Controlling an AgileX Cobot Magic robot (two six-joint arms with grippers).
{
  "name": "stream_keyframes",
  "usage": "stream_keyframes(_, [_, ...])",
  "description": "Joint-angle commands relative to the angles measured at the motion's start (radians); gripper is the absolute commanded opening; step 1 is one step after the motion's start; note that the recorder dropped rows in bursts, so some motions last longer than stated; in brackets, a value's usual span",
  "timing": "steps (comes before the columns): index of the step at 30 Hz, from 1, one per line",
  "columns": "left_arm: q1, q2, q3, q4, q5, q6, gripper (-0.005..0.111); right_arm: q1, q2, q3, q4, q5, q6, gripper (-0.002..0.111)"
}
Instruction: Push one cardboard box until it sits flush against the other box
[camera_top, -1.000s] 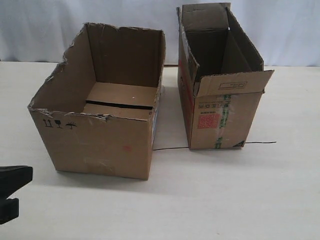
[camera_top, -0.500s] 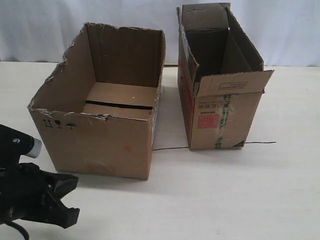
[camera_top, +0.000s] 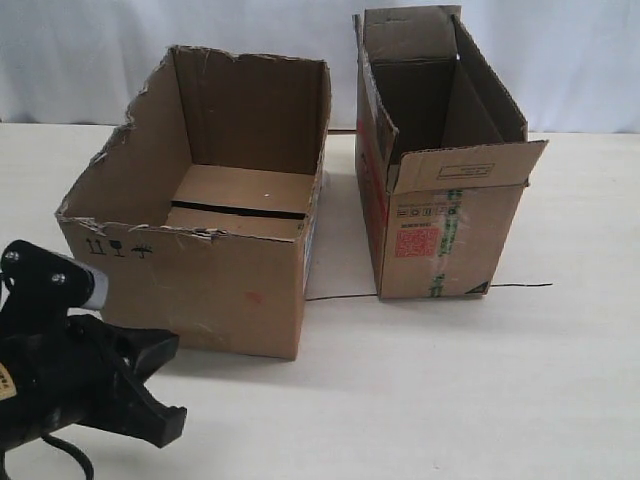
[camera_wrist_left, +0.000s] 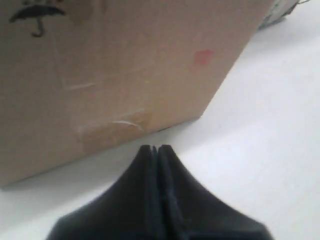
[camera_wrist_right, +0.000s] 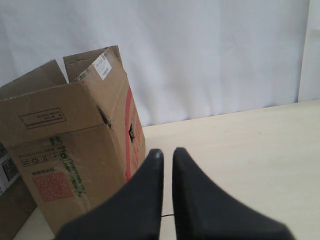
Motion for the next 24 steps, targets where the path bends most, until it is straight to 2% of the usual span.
stream_keyframes(1, [-0.049,0.067,0.002,-0.009,-0.118,-0.029,0.0,0.003,-0.003,0.004,0.002,-0.007,-0.009,0.005])
stream_keyframes(10, [-0.049,0.144,0.002,-0.001,-0.258,-0.037,0.0,0.003,-0.003,0.004,0.002,-0.007,-0.009,0.005])
stream_keyframes(24, [-0.049,0.286,-0.153,0.024,-0.255,-0.037,0.0,0.003,-0.003,0.004,0.002,-0.007,-0.009,0.005])
